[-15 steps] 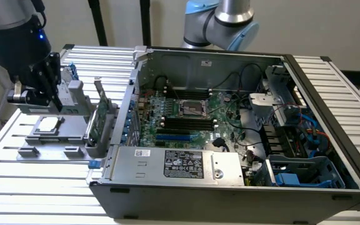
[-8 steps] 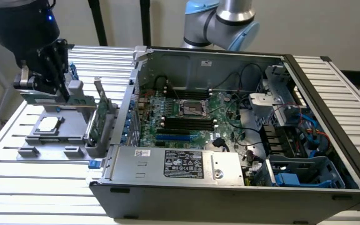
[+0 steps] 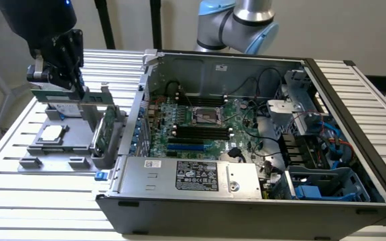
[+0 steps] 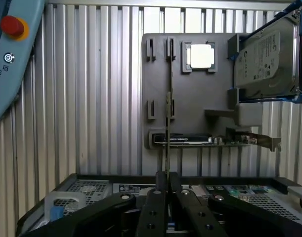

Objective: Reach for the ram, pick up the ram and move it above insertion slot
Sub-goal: 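Pick up the ram and move it above insertion slot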

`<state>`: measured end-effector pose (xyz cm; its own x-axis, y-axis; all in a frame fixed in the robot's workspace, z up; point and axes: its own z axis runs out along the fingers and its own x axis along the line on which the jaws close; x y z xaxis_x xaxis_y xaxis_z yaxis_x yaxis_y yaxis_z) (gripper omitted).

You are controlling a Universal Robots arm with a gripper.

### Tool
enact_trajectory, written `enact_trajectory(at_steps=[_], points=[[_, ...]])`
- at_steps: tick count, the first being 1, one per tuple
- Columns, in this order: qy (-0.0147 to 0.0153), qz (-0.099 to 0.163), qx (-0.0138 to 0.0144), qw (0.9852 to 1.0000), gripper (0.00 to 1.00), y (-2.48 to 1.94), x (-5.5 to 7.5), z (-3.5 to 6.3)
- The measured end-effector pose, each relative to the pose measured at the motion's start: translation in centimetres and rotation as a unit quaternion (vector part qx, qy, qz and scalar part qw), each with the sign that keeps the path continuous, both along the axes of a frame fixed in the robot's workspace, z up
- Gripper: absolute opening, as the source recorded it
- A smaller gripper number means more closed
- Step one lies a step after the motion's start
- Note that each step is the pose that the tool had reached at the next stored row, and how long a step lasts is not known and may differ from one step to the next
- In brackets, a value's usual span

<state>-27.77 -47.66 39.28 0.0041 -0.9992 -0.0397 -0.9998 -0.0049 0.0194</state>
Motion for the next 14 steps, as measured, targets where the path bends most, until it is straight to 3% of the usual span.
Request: enact_trajectory(at_steps=[3, 14], points=[[0.0, 0.0, 0.0021, 1.0, 0.13, 0.13, 1.1, 0.02], [0.0, 0.0, 0.022, 0.9998, 0.13, 0.34, 5.8, 0.04]])
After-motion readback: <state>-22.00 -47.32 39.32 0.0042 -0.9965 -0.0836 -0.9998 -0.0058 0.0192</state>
